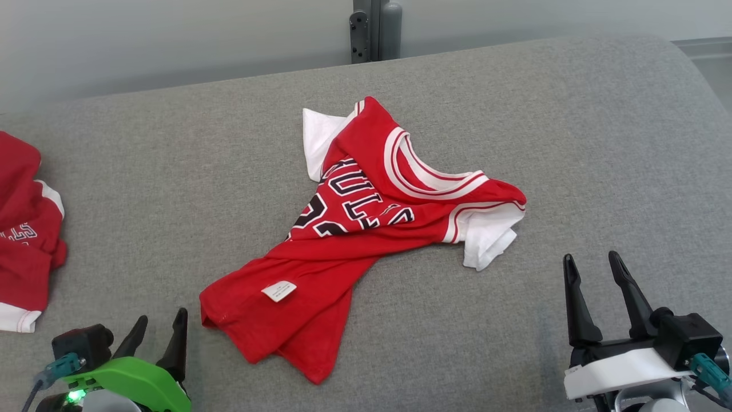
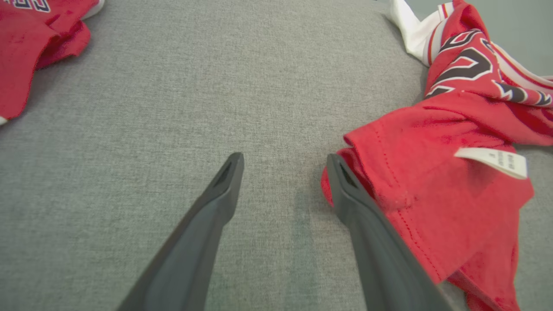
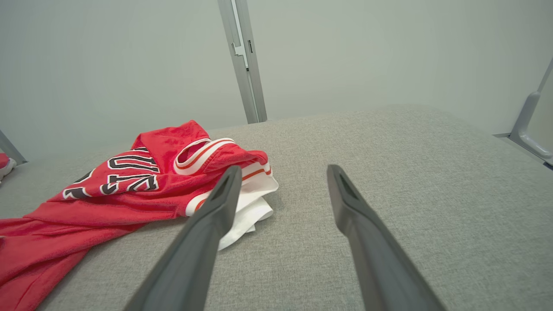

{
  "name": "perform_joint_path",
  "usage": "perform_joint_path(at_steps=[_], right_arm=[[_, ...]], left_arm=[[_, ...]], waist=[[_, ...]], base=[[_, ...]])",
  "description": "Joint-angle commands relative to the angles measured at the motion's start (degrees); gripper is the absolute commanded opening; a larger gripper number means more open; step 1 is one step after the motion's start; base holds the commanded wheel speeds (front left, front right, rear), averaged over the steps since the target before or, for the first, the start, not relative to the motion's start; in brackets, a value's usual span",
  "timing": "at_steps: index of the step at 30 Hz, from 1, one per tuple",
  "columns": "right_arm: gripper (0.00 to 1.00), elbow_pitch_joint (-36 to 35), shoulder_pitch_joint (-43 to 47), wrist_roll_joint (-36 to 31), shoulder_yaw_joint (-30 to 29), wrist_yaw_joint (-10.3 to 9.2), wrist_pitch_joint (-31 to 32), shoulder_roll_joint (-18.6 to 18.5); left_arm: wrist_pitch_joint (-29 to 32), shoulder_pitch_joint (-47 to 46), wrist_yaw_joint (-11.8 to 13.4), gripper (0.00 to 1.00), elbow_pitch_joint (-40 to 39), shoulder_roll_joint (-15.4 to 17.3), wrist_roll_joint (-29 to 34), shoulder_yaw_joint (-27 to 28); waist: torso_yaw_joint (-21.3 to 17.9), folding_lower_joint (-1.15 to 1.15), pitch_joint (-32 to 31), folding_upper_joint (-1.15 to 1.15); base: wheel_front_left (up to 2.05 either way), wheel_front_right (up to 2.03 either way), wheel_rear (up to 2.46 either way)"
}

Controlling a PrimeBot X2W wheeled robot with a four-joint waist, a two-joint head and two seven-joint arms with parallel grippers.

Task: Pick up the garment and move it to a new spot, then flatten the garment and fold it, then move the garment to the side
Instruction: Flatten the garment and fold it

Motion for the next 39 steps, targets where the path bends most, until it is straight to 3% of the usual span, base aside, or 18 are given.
perform_joint_path(at_steps=[1, 8, 20, 21, 22, 24, 30, 34, 36, 39], right_arm=[[1.00, -0.19, 0.39, -0.28, -0.27, 0.00, -0.20, -0.11], [1.00, -0.58, -0.02, -0.94, -0.23, 0.00, -0.20, -0.11], [1.00, -0.54, -0.28, -0.73, 0.00, 0.00, -0.20, -0.11], [1.00, -0.44, -0.27, -0.59, 0.00, 0.00, -0.20, -0.11], [1.00, -0.35, -0.33, -0.59, 0.12, 0.00, -0.20, -0.11], [1.00, -0.25, -0.59, -0.53, 0.29, 0.00, -0.20, -0.11], [1.00, -0.33, -0.26, -0.51, 0.28, 0.00, -0.20, -0.11], [1.00, -0.22, -0.30, -0.53, 0.21, 0.00, -0.20, -0.11], [1.00, -0.15, -0.55, -0.51, 0.31, 0.00, -0.20, -0.12], [1.00, -0.09, -0.92, -0.55, 0.43, 0.00, -0.20, -0.11]], left_arm=[[-0.86, 0.88, 0.34, 1.00, 0.08, -0.28, -0.87, 1.01], [-0.97, 1.64, -2.22, 1.00, -3.64, -5.02, -5.82, 3.14], [1.78, 2.64, -0.34, 1.00, -7.77, -5.87, -5.47, 0.38], [1.95, 2.37, -0.15, 0.63, -8.21, -5.71, -5.16, 0.22], [2.05, 2.27, 0.09, 0.46, -8.29, -5.58, -4.97, 0.16], [2.24, 2.20, 0.50, 0.41, -8.68, -5.43, -4.82, 0.02], [2.91, 3.43, 2.02, 0.44, -10.90, -4.13, -4.10, -0.34], [3.35, 3.52, 2.32, 0.34, -12.27, -3.70, -4.02, -0.53], [3.53, 3.51, 2.47, 0.02, -12.71, -3.66, -4.03, -0.60], [3.57, 3.46, 2.42, 0.00, -13.54, -3.33, -4.06, -0.39]], waist=[[0.46, 0.00, -0.09, 0.00], [1.21, 0.00, 0.56, 0.00], [0.01, 0.00, 1.21, 0.00], [-0.02, 0.00, 1.21, 0.00], [-0.07, 0.00, 1.20, 0.00], [-0.16, 0.00, 1.13, 0.00], [-0.11, 0.00, 0.85, 0.00], [0.03, 0.00, 0.92, 0.00], [0.00, 0.00, 0.92, 0.00], [-0.13, 0.00, 0.85, 0.00]], base=[[0.00, 0.00, 0.00], [0.00, 0.00, 0.00], [0.00, 0.00, 0.00], [0.00, 0.00, 0.00], [0.00, 0.00, 0.00], [0.00, 0.00, 0.00], [0.00, 0.00, 0.00], [0.00, 0.00, 0.00], [0.00, 0.00, 0.00], [0.00, 0.00, 0.00]])
